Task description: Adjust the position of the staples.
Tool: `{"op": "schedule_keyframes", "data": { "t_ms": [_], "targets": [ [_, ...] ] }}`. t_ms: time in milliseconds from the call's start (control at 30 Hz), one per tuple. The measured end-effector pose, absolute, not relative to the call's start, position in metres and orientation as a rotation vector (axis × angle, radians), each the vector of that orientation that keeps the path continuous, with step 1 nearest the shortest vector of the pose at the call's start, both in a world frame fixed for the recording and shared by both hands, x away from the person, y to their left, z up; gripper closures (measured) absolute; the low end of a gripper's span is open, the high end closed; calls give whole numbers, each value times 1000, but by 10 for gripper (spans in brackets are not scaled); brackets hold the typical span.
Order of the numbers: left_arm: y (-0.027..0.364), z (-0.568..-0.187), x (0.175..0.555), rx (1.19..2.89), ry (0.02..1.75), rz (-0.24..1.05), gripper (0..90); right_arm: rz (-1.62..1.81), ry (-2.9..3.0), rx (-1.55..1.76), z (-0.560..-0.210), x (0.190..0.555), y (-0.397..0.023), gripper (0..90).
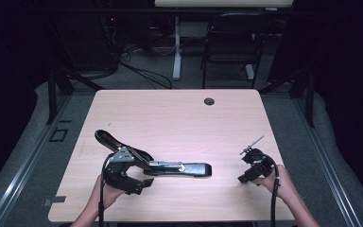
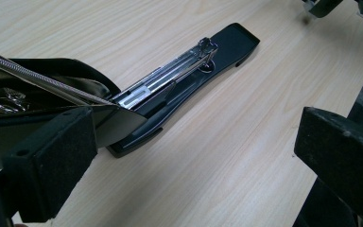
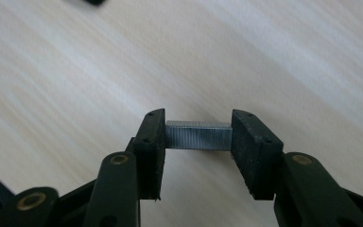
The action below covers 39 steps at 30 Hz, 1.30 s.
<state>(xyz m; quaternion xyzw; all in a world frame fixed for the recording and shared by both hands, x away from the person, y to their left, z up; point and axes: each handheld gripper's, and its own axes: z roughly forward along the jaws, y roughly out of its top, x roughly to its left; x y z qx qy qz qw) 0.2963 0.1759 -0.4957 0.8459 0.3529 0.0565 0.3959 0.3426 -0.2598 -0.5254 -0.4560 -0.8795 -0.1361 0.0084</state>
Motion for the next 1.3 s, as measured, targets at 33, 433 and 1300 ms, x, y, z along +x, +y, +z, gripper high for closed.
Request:
{"op": "schedule_keyframes", "data": {
  "t_ms": [33, 433, 1300],
  "targets": [
    [176, -496, 296, 2144, 894, 143, 2, -425, -2748, -1425, -525, 343, -260, 569],
    [175, -495, 296, 2150, 887, 149, 2, -364, -2721, -1514, -530, 376, -221, 568],
    [175, -496, 297, 2158, 882, 143, 2, -519, -2811, -1410, -530, 397, -205, 632]
  ]
}}
